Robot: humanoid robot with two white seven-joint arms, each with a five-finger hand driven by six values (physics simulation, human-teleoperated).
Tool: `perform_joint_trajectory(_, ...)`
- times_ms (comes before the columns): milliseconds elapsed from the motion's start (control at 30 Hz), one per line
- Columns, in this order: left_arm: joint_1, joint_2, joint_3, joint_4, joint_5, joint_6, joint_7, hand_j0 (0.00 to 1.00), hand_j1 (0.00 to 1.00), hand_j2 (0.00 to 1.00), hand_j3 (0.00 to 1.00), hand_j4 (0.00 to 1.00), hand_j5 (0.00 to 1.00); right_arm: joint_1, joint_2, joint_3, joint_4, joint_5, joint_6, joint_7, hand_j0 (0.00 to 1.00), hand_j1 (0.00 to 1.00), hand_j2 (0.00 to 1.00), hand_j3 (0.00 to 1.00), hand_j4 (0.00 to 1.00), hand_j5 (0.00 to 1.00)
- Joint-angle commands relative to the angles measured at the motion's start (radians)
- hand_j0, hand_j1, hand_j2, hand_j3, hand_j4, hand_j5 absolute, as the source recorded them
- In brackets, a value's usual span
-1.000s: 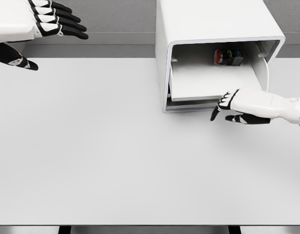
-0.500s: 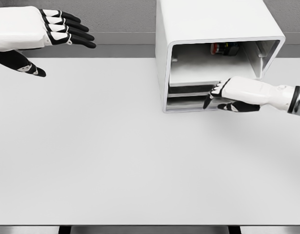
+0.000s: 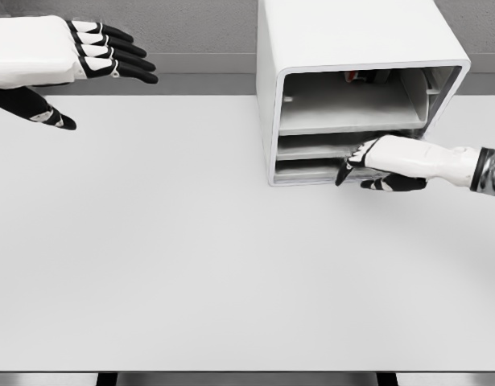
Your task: Slide open multi-storey tabletop storage cabinets and put open load switch and slide close multi-storey tabletop storage cabinets
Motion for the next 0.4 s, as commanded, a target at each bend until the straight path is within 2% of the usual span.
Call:
perform_joint_trajectory(0,0.002,0.0,-0.016,0.007,-0.002,0.003,0.0,1.0,1.0,1.0,1.0,1.0,1.0,0.006,-0.061,-0.109,-0.084,-0.014,0.005,-0.001,0.93,0.93,0.93,0.93,0.93,0.93)
perform_joint_trajectory(33,0.011,-0.004,-0.017,0.007,-0.004,0.003,0.002,1.0,1.0,1.0,1.0,1.0,1.0,0.04,-0.064,-0.13,-0.107,-0.015,0.005,-0.001,1.0,1.0,1.0,1.0,1.0,1.0)
perform_joint_trajectory(167,0.014,-0.011,-0.023,0.007,-0.013,0.003,0.002,1.0,1.0,1.0,1.0,1.0,1.0,0.109,-0.105,-0.132,-0.156,-0.015,0.005,-0.001,1.0,1.0,1.0,1.0,1.0,1.0)
perform_joint_trajectory(267,0.014,-0.011,-0.028,0.007,-0.019,0.003,0.0,1.0,1.0,1.0,1.0,1.0,1.0,0.16,-0.125,-0.13,-0.156,-0.012,0.005,-0.001,1.0,1.0,1.0,1.0,1.0,1.0)
perform_joint_trajectory(367,0.025,-0.011,-0.029,0.007,-0.021,0.003,0.0,1.0,1.0,1.0,1.0,1.0,1.0,0.17,-0.128,-0.13,-0.154,-0.012,0.005,-0.001,1.0,1.0,1.0,1.0,1.0,1.0)
